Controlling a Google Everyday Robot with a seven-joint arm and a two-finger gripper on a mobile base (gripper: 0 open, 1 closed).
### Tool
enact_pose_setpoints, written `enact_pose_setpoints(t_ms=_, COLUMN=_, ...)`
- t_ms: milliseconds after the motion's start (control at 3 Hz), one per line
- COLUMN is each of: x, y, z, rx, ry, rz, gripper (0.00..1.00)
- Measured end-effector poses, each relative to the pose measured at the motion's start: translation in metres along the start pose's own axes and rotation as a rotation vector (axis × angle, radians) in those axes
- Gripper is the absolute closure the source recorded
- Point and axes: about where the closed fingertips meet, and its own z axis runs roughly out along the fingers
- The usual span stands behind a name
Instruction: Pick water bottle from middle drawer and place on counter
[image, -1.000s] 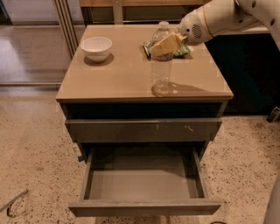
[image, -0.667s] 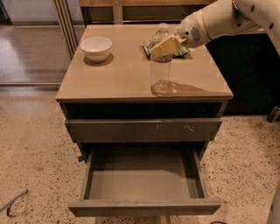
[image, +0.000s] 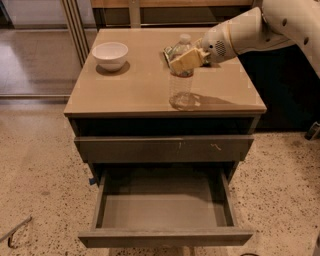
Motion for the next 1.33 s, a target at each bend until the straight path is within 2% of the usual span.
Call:
enact_pose_setpoints(t_ms=333, x=0.0036, y=0.0005, z=0.0035, rx=-0.009, ry=-0.005, rz=0.013, gripper=1.00)
enact_pose_setpoints(t_ms=667, x=0.0036, y=0.0005, z=0.0035, rx=-0.009, ry=-0.005, rz=0.013, gripper=0.81)
enact_pose_setpoints(t_ms=1333, x=0.0036, y=0.0006, z=0.0036, rx=-0.009, ry=-0.005, rz=0.013, gripper=0.34)
